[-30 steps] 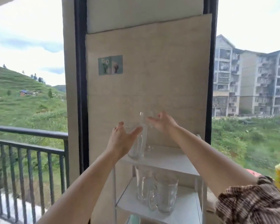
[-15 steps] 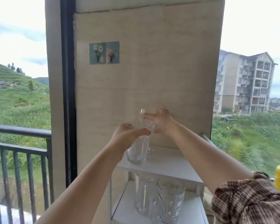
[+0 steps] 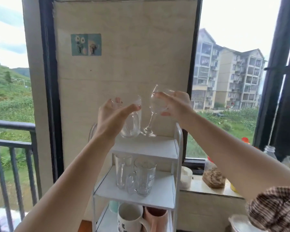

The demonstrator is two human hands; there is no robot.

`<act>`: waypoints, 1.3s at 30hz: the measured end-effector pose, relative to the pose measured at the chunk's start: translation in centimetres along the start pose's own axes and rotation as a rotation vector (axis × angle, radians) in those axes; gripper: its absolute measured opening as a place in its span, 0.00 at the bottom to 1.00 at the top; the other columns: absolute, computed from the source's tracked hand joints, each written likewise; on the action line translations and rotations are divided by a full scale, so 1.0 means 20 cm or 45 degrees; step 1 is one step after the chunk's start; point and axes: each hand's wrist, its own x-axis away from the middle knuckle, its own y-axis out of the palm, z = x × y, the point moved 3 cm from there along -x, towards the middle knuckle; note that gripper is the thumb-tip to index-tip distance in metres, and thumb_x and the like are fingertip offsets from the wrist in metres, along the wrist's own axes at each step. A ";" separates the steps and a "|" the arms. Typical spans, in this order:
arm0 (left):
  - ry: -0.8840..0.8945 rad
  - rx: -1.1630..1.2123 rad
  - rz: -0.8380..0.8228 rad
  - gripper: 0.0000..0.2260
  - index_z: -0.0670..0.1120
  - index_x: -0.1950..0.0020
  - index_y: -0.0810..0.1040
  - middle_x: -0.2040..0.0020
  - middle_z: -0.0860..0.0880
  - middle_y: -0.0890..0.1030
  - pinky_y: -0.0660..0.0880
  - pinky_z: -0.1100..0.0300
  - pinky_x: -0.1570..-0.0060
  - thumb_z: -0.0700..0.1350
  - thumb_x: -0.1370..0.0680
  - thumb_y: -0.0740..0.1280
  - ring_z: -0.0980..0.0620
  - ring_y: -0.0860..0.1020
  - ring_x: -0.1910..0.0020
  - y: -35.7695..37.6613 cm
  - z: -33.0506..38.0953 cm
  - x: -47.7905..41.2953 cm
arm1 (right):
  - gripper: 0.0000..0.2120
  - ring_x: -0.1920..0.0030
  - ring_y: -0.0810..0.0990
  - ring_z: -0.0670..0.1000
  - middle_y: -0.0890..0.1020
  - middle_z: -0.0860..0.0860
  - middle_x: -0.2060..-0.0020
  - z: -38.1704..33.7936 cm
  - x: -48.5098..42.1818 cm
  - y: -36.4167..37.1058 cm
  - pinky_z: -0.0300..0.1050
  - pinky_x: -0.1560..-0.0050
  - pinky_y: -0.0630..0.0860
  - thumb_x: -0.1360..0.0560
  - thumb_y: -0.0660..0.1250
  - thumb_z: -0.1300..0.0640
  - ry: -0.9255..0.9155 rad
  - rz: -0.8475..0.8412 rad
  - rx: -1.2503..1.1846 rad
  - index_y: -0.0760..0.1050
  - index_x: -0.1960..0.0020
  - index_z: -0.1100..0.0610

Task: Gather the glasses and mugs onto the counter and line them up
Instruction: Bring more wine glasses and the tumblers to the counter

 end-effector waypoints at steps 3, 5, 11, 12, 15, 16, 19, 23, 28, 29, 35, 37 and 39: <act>-0.025 0.046 -0.094 0.15 0.54 0.59 0.81 0.58 0.57 0.80 0.70 0.62 0.60 0.57 0.42 0.76 0.60 0.77 0.59 0.09 0.11 0.16 | 0.14 0.59 0.83 0.51 0.82 0.53 0.61 -0.10 0.15 -0.26 0.48 0.63 0.84 0.37 0.78 0.50 -0.025 0.013 -0.020 0.79 0.59 0.57; -0.017 0.058 -0.202 0.13 0.54 0.62 0.80 0.56 0.58 0.79 0.67 0.64 0.59 0.58 0.41 0.76 0.62 0.75 0.57 0.17 0.19 0.30 | 0.19 0.55 0.85 0.55 0.83 0.58 0.53 -0.15 0.27 -0.45 0.47 0.64 0.83 0.35 0.77 0.49 -0.023 0.012 -0.003 0.79 0.52 0.62; -0.016 0.125 -0.555 0.24 0.55 0.48 0.77 0.54 0.60 0.80 0.65 0.66 0.60 0.58 0.42 0.75 0.64 0.75 0.52 0.55 0.37 0.83 | 0.24 0.54 0.85 0.56 0.82 0.57 0.52 -0.20 0.76 -1.13 0.51 0.60 0.84 0.36 0.78 0.48 0.052 0.148 0.113 0.79 0.47 0.62; -0.027 0.149 -0.613 0.23 0.56 0.49 0.77 0.55 0.60 0.80 0.66 0.66 0.59 0.56 0.41 0.76 0.65 0.76 0.53 0.63 0.39 0.93 | 0.24 0.54 0.85 0.56 0.82 0.57 0.53 -0.19 0.85 -1.25 0.53 0.59 0.84 0.36 0.78 0.48 0.078 0.175 0.140 0.79 0.48 0.62; -0.092 0.214 -0.774 0.25 0.52 0.43 0.78 0.54 0.59 0.81 0.69 0.66 0.57 0.53 0.38 0.77 0.65 0.77 0.53 0.88 0.42 1.26 | 0.26 0.56 0.85 0.54 0.83 0.57 0.53 -0.15 1.14 -1.59 0.53 0.58 0.84 0.38 0.79 0.48 0.150 0.263 0.232 0.79 0.46 0.63; -0.131 0.242 -0.830 0.29 0.50 0.40 0.77 0.51 0.56 0.81 0.72 0.62 0.52 0.53 0.39 0.77 0.61 0.77 0.50 0.96 0.43 1.37 | 0.28 0.54 0.85 0.54 0.83 0.58 0.51 -0.14 1.24 -1.71 0.53 0.58 0.84 0.38 0.79 0.48 0.173 0.291 0.254 0.79 0.45 0.63; -0.177 0.293 -1.031 0.36 0.49 0.38 0.76 0.50 0.56 0.80 0.68 0.56 0.42 0.57 0.44 0.78 0.58 0.76 0.49 1.20 0.50 1.72 | 0.37 0.51 0.84 0.55 0.81 0.57 0.46 -0.14 1.57 -2.05 0.53 0.56 0.84 0.41 0.80 0.46 0.258 0.399 0.315 0.74 0.39 0.62; -0.149 0.369 -1.268 0.28 0.52 0.47 0.78 0.52 0.60 0.78 0.66 0.66 0.56 0.60 0.45 0.73 0.66 0.74 0.53 1.51 0.65 2.17 | 0.43 0.48 0.82 0.53 0.79 0.57 0.44 -0.19 2.02 -2.48 0.56 0.54 0.83 0.44 0.79 0.44 0.357 0.574 0.412 0.71 0.36 0.63; -0.137 0.460 -1.553 0.33 0.47 0.44 0.80 0.52 0.52 0.85 0.74 0.61 0.48 0.56 0.48 0.79 0.56 0.82 0.51 1.89 0.82 2.71 | 0.27 0.51 0.81 0.49 0.80 0.52 0.51 -0.29 2.50 -3.00 0.53 0.57 0.84 0.35 0.78 0.52 0.455 0.898 0.511 0.73 0.41 0.60; -0.144 0.478 -1.600 0.33 0.47 0.44 0.80 0.51 0.51 0.85 0.75 0.57 0.44 0.55 0.47 0.80 0.54 0.82 0.50 1.97 0.85 2.81 | 0.27 0.48 0.80 0.50 0.79 0.51 0.49 -0.31 2.59 -3.09 0.52 0.57 0.84 0.35 0.78 0.53 0.469 0.961 0.526 0.73 0.42 0.59; -0.154 0.555 -1.891 0.31 0.52 0.44 0.79 0.48 0.54 0.84 0.73 0.52 0.40 0.56 0.45 0.78 0.53 0.81 0.48 2.43 1.05 3.43 | 0.31 0.45 0.79 0.53 0.78 0.53 0.43 -0.39 3.11 -3.63 0.49 0.58 0.83 0.37 0.78 0.51 0.533 1.278 0.622 0.72 0.39 0.60; -0.156 0.592 -1.976 0.29 0.52 0.46 0.79 0.48 0.53 0.83 0.74 0.52 0.41 0.56 0.46 0.77 0.53 0.80 0.47 2.58 1.11 3.63 | 0.27 0.46 0.81 0.53 0.80 0.53 0.47 -0.40 3.26 -3.81 0.54 0.53 0.82 0.37 0.78 0.52 0.555 1.387 0.632 0.74 0.42 0.58; -0.130 0.621 -2.053 0.25 0.54 0.50 0.81 0.50 0.55 0.83 0.75 0.56 0.45 0.56 0.45 0.76 0.55 0.80 0.49 2.74 1.17 3.84 | 0.22 0.48 0.81 0.51 0.81 0.50 0.50 -0.41 3.40 -3.99 0.56 0.51 0.82 0.37 0.78 0.54 0.572 1.458 0.647 0.75 0.47 0.55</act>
